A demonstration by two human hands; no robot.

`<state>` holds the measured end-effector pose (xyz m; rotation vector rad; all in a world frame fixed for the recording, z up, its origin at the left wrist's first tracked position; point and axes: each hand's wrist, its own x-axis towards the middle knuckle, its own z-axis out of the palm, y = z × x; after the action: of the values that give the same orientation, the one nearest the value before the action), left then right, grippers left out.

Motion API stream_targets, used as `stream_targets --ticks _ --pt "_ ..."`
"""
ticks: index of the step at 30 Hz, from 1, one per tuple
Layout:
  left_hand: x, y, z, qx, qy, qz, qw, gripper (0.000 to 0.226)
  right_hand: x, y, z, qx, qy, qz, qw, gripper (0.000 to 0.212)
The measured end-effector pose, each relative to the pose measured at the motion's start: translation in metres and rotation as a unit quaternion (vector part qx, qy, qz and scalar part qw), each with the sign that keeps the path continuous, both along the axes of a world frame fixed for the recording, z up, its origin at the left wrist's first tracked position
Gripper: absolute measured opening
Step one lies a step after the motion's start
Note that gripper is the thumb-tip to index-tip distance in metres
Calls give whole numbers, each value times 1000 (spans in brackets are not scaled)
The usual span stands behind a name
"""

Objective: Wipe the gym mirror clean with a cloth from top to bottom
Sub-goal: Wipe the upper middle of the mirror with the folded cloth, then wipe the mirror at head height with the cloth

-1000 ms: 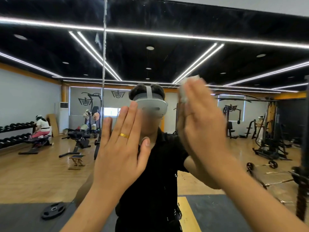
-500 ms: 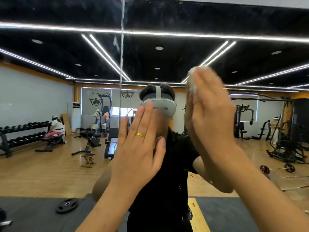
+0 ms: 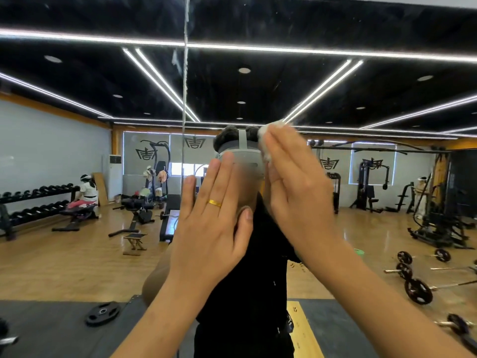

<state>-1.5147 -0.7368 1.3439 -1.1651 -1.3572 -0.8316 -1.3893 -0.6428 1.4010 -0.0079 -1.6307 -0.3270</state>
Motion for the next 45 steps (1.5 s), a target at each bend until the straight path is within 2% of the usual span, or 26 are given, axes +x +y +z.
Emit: stream_targets --ticks 3,7,10,12,13,15,18,21,24,28,32,35,38,41,45 --pt "1 -2 1 10 -12 -59 998 63 -2 -4 -11 12 -82 21 996 46" --pt "13 -9 6 28 -17 -153 988 56 12 -5 -6 -31 -147 77 986 58" --pt "27 -8 17 -7 -4 -165 986 55 26 -8 -4 -76 -218 120 966 80" --pt "32 -5 22 -22 -21 -171 985 54 39 -10 -3 -128 -246 161 947 85" --pt "33 -4 23 -22 -31 -175 984 53 47 -8 -2 -144 -243 174 943 83" --pt "37 -4 23 -15 -50 -181 982 52 64 -1 -3 -128 -201 159 958 72" --pt "48 -4 24 -3 -84 -179 980 57 89 17 -13 -73 -140 65 985 58" --pt "59 2 26 6 -113 -164 980 64 111 37 -41 -16 -104 -34 994 53" --pt "74 7 31 23 -150 -160 975 67 123 59 -67 -19 -74 -83 994 51" --pt "87 24 41 43 -156 -126 979 62 121 81 -79 -21 -86 -140 986 61" --pt "81 35 37 37 -127 -109 985 55 114 87 -85 2 -58 -158 986 61" --pt "66 21 27 36 -105 -47 993 54 115 89 -85 9 -57 -169 984 62" --pt "54 6 27 71 -136 -6 988 49 114 90 -86 10 -59 -179 982 63" --pt "60 14 33 131 -168 -17 977 50 112 91 -88 10 -50 -173 984 63" --pt "72 38 28 131 -129 -46 982 48 112 92 -90 5 -48 -166 985 62"
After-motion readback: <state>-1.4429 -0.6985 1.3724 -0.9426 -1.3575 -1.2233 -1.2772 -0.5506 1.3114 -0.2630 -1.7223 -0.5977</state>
